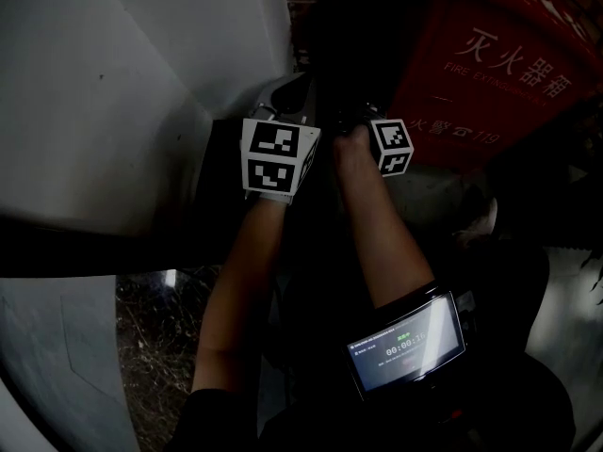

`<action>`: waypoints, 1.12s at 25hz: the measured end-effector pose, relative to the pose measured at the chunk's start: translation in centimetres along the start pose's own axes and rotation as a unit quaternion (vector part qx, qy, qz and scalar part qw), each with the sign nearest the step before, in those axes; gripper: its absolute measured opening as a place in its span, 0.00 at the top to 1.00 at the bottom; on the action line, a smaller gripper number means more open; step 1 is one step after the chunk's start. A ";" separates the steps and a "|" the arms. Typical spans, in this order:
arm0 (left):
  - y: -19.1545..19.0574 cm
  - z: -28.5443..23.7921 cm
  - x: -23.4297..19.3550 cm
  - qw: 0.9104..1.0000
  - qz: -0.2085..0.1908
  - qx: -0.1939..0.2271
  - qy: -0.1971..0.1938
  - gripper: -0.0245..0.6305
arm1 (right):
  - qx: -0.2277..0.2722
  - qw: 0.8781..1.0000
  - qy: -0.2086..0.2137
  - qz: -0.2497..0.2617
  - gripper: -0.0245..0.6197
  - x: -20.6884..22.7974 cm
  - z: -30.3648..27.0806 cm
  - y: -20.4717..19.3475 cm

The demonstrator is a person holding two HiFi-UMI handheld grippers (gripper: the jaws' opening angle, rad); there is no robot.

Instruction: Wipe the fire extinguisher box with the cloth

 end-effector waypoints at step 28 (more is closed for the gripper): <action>-5.7 -1.4 2.3 0.998 0.015 -0.069 -0.006 0.96 | -0.190 0.981 0.028 0.004 0.89 3.9 4.4 -5.1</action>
Point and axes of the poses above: the fingertips, and each gripper's own axes: z backward along the fingers, x to its right, y out of its top, the point moved 9 cm from there along z, backward along the fingers, and after that the axes turned 5 degrees about y, right-handed, at the moved point
